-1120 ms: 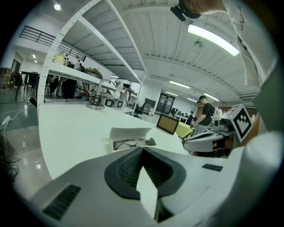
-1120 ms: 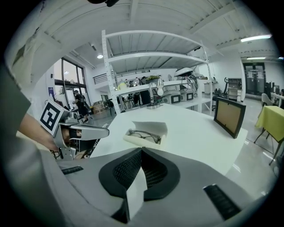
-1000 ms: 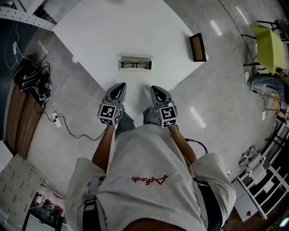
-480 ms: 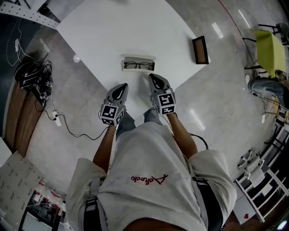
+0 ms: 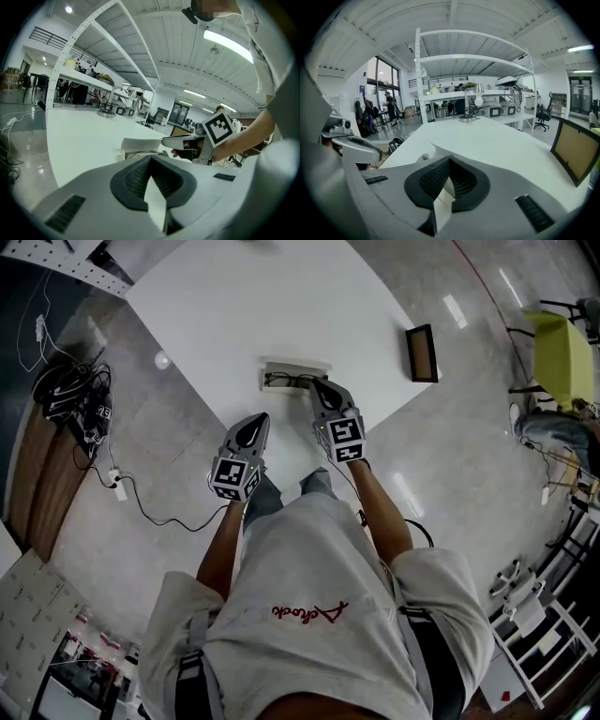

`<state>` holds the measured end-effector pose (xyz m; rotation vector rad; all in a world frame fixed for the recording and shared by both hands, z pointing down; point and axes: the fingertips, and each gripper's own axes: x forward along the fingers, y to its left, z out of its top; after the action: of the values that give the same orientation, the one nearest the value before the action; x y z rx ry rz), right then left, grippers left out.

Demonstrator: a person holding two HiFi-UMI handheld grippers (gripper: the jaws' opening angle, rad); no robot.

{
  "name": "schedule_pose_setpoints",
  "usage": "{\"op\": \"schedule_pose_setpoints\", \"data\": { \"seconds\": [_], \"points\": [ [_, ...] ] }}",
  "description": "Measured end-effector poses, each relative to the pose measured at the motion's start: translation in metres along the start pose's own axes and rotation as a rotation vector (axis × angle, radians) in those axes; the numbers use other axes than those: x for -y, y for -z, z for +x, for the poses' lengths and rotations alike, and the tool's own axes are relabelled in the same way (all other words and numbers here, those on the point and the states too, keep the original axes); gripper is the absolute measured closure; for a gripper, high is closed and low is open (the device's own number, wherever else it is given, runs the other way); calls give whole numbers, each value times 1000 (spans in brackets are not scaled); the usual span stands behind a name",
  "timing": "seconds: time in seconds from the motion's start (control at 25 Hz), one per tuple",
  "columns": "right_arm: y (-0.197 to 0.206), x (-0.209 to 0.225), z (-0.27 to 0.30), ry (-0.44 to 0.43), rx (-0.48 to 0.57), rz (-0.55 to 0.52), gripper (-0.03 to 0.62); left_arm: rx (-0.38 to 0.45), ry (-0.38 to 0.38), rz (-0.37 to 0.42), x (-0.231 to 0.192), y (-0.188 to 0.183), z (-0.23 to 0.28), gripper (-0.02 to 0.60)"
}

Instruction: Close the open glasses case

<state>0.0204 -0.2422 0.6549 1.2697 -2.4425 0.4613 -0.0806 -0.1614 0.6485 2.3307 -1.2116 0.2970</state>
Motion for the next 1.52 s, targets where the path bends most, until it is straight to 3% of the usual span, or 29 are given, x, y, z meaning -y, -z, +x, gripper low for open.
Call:
{"op": "schedule_pose_setpoints", "data": {
  "seconds": [0.32, 0.84, 1.0, 1.12, 1.2, 1.28, 1.4, 1.52],
  "points": [
    [-7, 8, 14, 9, -15, -51, 582, -4, 1, -4, 0, 1, 1, 555],
    [6, 5, 22, 89, -187, -993, 582, -11, 0, -25, -8, 2, 5, 555],
    [6, 3, 19, 88, -171, -989, 575, -8, 3, -33, -7, 4, 3, 555],
    [8, 4, 18, 78, -183, -957, 450, -10, 4, -36, -6, 5, 3, 557],
    [10, 8, 20, 81, -203, -948, 434, -9, 2, -38, -7, 5, 2, 555],
    [11, 11, 23, 81, -218, -942, 436, -9, 1, -38, -7, 5, 2, 557],
    [10, 16, 24, 95, -219, -928, 515, -9, 3, -39, -6, 6, 3, 557],
    [10, 15, 25, 84, -213, -919, 537, -11, 1, -39, -8, 6, 2, 555]
  ]
}}
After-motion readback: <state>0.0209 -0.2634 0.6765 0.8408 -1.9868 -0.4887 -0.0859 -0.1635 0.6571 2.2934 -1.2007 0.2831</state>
